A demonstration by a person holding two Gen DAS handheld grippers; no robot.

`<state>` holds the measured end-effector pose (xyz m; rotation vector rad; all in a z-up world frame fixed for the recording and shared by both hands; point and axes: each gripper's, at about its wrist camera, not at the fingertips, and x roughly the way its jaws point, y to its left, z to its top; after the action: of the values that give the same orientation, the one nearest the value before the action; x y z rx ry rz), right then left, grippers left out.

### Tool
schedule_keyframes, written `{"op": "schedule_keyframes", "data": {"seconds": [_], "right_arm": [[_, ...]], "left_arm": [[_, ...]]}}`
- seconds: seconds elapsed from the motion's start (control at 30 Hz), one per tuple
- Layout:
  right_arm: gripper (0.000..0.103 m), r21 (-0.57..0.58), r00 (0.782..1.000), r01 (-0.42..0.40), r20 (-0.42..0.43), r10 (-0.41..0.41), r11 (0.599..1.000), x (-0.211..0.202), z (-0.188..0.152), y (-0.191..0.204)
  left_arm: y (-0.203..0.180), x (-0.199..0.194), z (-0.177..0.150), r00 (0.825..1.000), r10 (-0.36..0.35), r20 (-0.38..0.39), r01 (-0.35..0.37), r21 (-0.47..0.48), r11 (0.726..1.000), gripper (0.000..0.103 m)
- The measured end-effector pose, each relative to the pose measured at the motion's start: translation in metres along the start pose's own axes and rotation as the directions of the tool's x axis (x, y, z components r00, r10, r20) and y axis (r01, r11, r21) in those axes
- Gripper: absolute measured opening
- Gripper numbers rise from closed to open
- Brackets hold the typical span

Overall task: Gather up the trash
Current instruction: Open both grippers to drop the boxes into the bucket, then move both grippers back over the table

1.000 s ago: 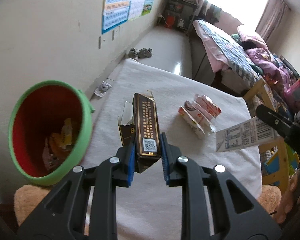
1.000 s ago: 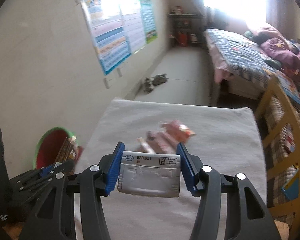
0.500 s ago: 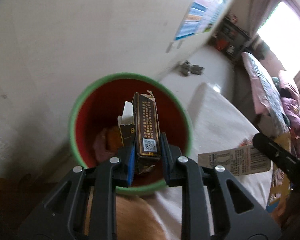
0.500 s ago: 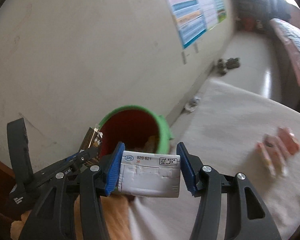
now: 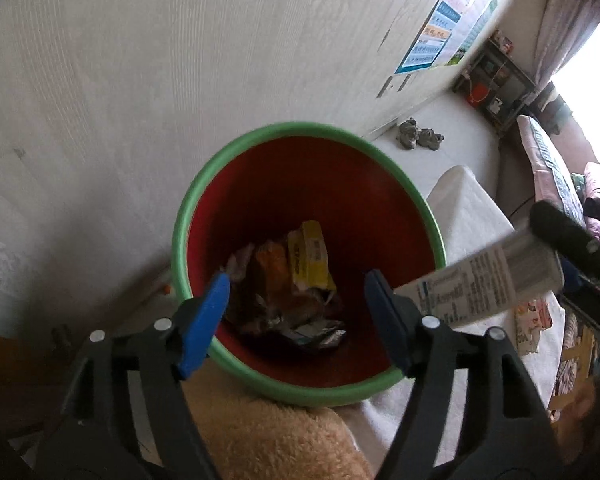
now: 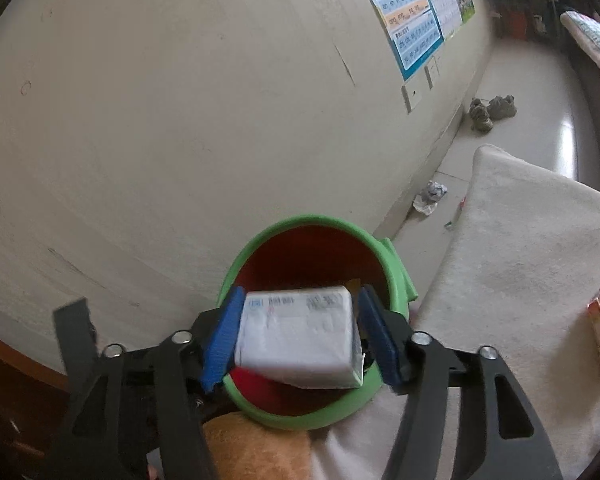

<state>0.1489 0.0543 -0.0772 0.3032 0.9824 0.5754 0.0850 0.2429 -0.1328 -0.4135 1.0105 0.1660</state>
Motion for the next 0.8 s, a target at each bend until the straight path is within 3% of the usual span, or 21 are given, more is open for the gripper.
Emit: {"op": "schedule_keyframes", "data": {"seconds": [0.13, 0.23, 0.33, 0.4, 0.43, 0.5, 0.53, 0.63, 0.7, 0.73, 0.8], "right_arm": [[0.075, 0.054, 0.998, 0.001, 0.065, -0.005, 0.999, -0.028, 0.006, -0.024], [0.076, 0.151, 0.995, 0.005, 0.098, -0.02, 0.989, -0.05, 0.014, -0.058], [0.076, 0.2, 0.985, 0.103, 0.116, -0.128, 0.974, -0.076, 0.014, -0.091], [0.076, 0.195, 0.95, 0.26, 0.121, -0.286, 0.946, -0.094, 0.014, -0.121], [0.076, 0.194, 0.923, 0.345, 0.11, -0.37, 0.918, -0.099, 0.013, -0.136], [0.076, 0.194, 0.842, 0.519, 0.051, -0.537, 0.832, -0.107, 0.012, -0.177], [0.076, 0.199, 0.821, 0.555, 0.023, -0.57, 0.808, -0.11, 0.012, -0.195], [0.076, 0.214, 0.797, 0.603, -0.116, -0.593, 0.769, -0.102, 0.008, -0.251], [0.076, 0.206, 0.783, 0.622, -0.162, -0.601, 0.755, -0.095, 0.008, -0.271], [0.076, 0.203, 0.785, 0.62, -0.18, -0.593, 0.758, -0.093, 0.008, -0.278], [0.076, 0.205, 0.808, 0.585, -0.228, -0.543, 0.785, -0.083, 0.008, -0.292]], "left_arm": [[-0.006, -0.001, -0.003, 1.0, 0.002, 0.001, -0.002, 0.016, 1.0, 0.07], [-0.009, -0.002, -0.004, 1.0, 0.006, 0.01, -0.006, 0.021, 1.0, 0.07], [-0.015, -0.003, -0.004, 1.0, -0.019, 0.002, 0.019, 0.023, 1.0, 0.07], [-0.023, -0.006, -0.006, 1.0, -0.029, 0.005, 0.028, 0.056, 0.998, 0.07], [-0.029, -0.008, -0.009, 0.999, -0.036, 0.005, 0.036, 0.078, 0.996, 0.07], [-0.038, -0.008, -0.011, 0.998, -0.056, -0.004, 0.057, 0.094, 0.994, 0.07], [-0.046, -0.007, -0.014, 0.997, -0.075, -0.016, 0.077, 0.102, 0.992, 0.07], [-0.07, -0.002, -0.024, 0.991, -0.125, -0.056, 0.131, 0.116, 0.985, 0.07], [-0.092, 0.002, -0.033, 0.982, -0.159, -0.1, 0.173, 0.155, 0.973, 0.07], [-0.107, 0.004, -0.039, 0.976, -0.181, -0.124, 0.201, 0.179, 0.963, 0.07], [-0.125, 0.006, -0.048, 0.966, -0.205, -0.158, 0.234, 0.195, 0.952, 0.07]]}}
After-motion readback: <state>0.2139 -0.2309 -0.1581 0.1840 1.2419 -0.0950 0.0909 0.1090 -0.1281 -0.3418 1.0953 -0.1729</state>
